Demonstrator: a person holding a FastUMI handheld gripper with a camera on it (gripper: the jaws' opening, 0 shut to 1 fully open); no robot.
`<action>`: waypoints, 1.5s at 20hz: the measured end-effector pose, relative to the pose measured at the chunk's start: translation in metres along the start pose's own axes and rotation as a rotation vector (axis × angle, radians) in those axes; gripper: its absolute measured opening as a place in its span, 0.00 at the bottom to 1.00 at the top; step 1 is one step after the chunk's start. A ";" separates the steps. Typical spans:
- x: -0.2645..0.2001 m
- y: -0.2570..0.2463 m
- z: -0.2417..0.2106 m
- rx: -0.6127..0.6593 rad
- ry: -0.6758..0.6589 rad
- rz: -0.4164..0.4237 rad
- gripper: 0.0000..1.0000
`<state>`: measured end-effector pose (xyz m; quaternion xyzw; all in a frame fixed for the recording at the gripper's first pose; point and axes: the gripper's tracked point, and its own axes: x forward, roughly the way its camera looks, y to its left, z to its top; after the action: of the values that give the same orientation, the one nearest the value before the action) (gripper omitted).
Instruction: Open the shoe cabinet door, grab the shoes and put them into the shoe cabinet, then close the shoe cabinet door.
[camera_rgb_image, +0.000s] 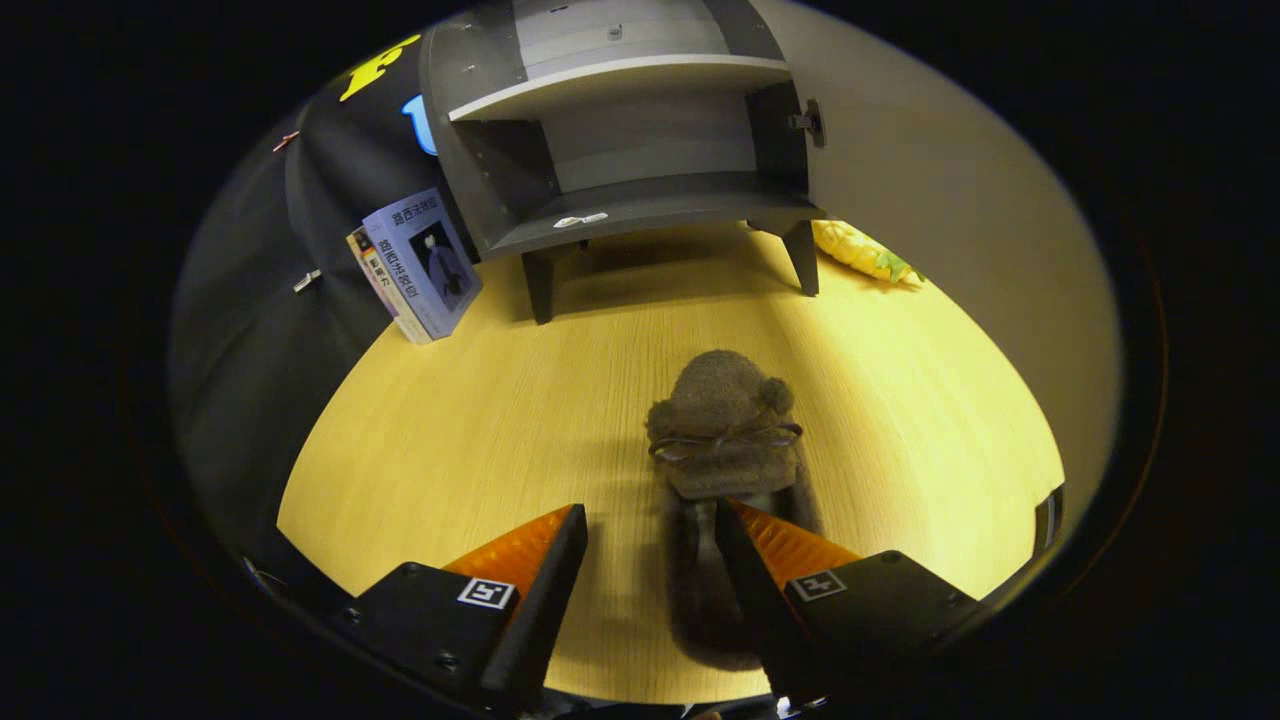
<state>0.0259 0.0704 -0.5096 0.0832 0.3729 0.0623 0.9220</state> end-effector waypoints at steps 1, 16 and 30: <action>0.009 0.000 0.003 -0.001 -0.016 -0.009 0.84; 0.020 -0.019 0.037 0.023 -0.070 -0.067 0.06; -0.141 0.050 0.243 0.004 -0.219 0.056 0.05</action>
<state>0.0918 0.0682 -0.2320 0.1020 0.2673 0.0779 0.9550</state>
